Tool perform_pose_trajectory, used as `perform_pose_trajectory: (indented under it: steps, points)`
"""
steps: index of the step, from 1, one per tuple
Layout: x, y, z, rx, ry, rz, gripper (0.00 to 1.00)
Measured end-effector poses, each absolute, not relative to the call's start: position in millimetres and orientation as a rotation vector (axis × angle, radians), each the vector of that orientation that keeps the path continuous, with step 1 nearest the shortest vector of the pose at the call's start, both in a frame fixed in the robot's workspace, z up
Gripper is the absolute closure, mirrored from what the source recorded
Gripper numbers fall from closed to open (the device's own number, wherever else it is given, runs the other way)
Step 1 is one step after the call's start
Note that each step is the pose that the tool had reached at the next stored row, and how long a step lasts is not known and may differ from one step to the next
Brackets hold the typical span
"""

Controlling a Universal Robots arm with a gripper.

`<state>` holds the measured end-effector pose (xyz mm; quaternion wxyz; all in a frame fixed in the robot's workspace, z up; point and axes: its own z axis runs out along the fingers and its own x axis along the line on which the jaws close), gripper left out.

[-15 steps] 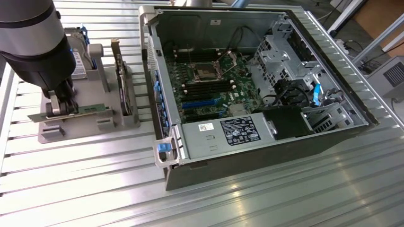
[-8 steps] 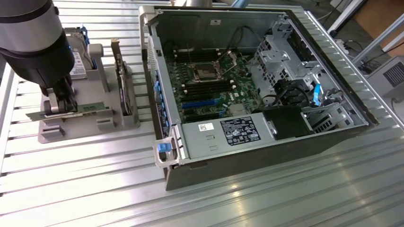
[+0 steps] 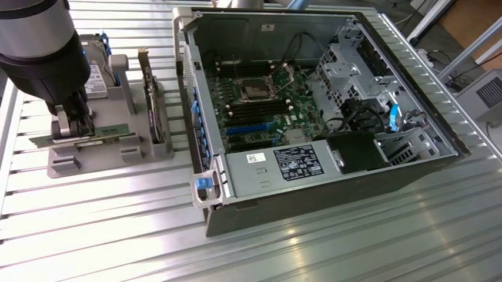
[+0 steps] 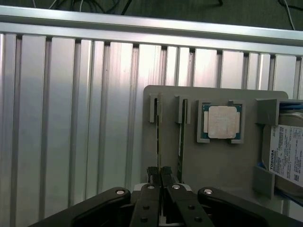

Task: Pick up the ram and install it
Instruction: 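Pick up the ram and move it above insertion slot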

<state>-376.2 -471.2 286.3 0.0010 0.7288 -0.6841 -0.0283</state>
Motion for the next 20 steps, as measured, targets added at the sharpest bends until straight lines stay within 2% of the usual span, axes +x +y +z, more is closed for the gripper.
perform_pose_trajectory:
  steps: [20]
  points:
    - [-376.2, -471.1, 299.4, 2.289, -2.148, -0.09, 0.88]
